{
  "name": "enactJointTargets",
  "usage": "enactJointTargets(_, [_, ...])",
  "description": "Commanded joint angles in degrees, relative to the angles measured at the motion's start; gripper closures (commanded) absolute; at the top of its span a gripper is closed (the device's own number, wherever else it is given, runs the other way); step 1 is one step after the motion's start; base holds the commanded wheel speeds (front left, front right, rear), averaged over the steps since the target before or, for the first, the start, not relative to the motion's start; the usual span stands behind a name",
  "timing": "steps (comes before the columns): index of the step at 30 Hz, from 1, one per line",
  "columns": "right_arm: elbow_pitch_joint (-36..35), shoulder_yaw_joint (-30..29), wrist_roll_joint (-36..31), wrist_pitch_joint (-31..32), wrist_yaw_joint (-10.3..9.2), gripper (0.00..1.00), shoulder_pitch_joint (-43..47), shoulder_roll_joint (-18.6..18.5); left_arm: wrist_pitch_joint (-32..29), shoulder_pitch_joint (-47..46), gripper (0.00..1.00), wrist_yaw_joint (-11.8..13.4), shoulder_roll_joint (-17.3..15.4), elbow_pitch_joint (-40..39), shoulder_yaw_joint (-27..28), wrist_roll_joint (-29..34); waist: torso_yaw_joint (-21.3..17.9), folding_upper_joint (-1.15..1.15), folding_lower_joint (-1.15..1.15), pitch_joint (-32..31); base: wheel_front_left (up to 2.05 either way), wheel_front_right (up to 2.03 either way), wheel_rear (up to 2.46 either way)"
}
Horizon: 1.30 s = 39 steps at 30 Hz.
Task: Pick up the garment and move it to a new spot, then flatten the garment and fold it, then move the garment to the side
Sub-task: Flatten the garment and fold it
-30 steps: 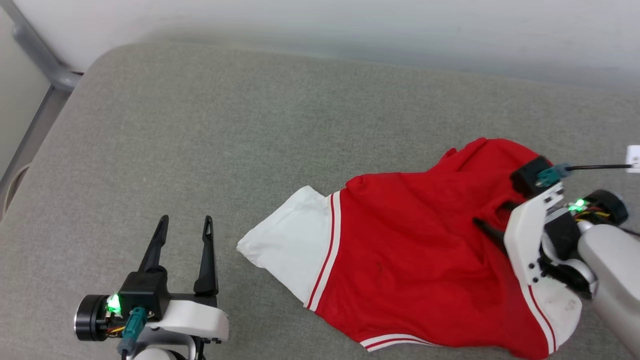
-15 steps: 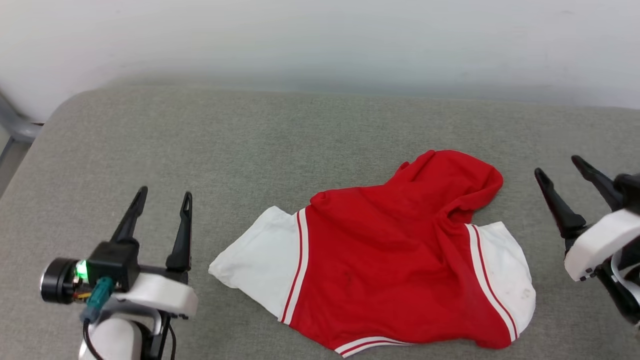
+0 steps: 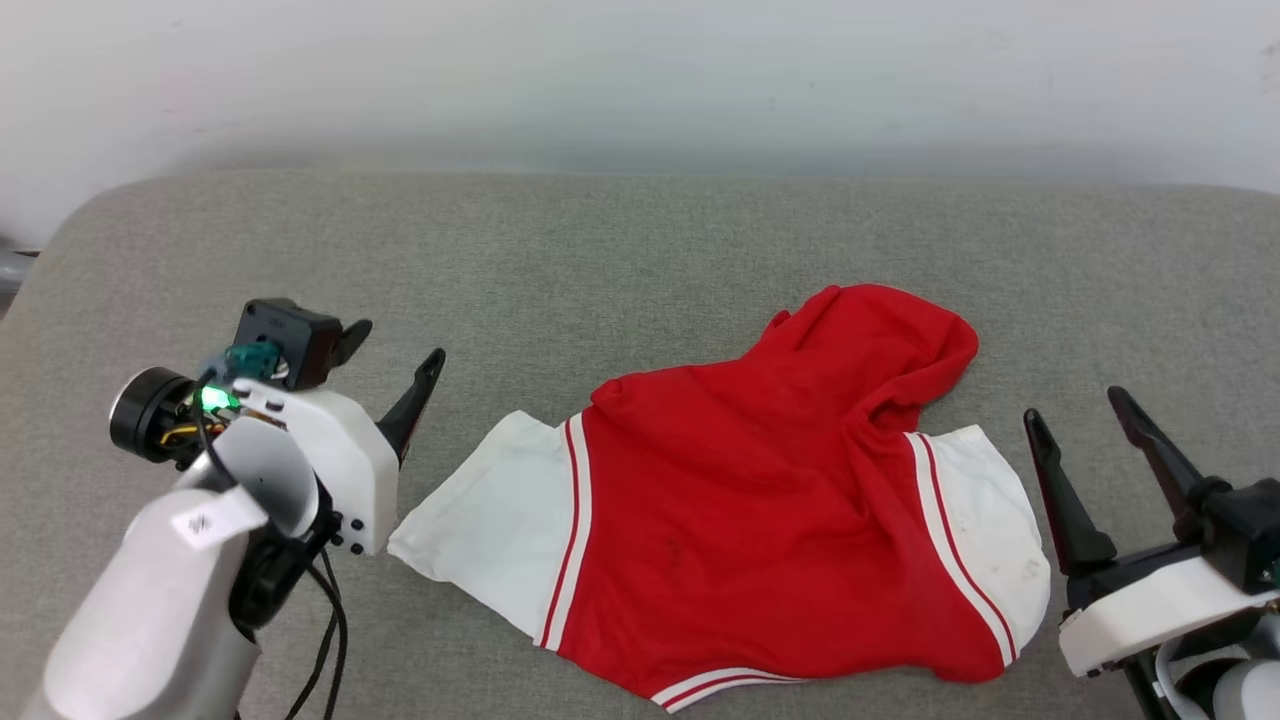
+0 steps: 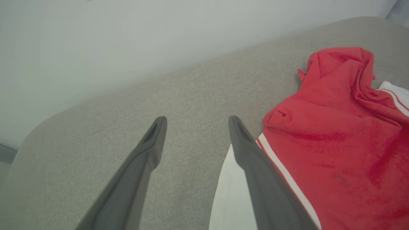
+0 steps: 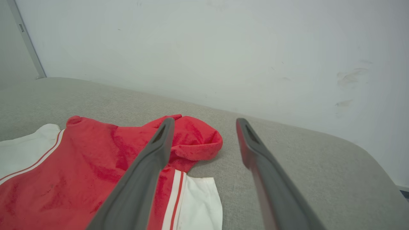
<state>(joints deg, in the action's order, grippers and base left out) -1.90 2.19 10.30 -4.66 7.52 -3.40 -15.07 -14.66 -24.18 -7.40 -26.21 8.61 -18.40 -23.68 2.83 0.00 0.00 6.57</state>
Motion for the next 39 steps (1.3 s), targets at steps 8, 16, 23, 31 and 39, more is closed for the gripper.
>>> enactJointTargets(8, [-4.91, -1.09, -1.37, 1.6, -0.07, 0.0, 4.66, 3.09, -20.67, -3.9, 0.0, -0.01, -8.08, 0.11, -9.49, -13.76, -1.89, 0.0, 0.0, 1.95, 0.0, 0.0, 0.0])
enactJointTargets(16, [-4.79, -0.54, -2.57, 1.26, -0.07, 0.0, 3.71, 3.22, -27.81, -4.02, 0.0, -0.03, -12.9, 1.31, -17.51, -18.01, -3.44, 0.0, 0.0, 4.02, 0.0, 0.0, 0.0])
enactJointTargets(23, [-4.09, 0.0, -2.45, 1.11, -0.07, 0.0, 2.64, 3.35, -25.47, -4.57, 0.0, -0.03, -13.74, 6.16, -21.67, -17.22, -4.41, 0.0, 0.0, 5.98, 0.0, 0.0, 0.0])
enactJointTargets(31, [-4.19, 0.18, -2.39, 1.26, -0.07, 0.0, 2.12, 3.14, -25.68, -3.31, 0.0, 0.08, -13.4, 11.78, -27.35, -18.85, -4.88, 0.0, 0.0, 7.51, 0.0, 0.0, 0.0])
enactJointTargets(39, [-4.63, -1.42, -2.24, 2.01, -0.07, 0.0, 2.93, 2.13, -17.12, -5.02, 1.0, 0.53, -14.78, 11.91, -25.49, -19.8, -4.39, 0.0, 0.0, 5.73, 0.0, 0.0, 0.0])
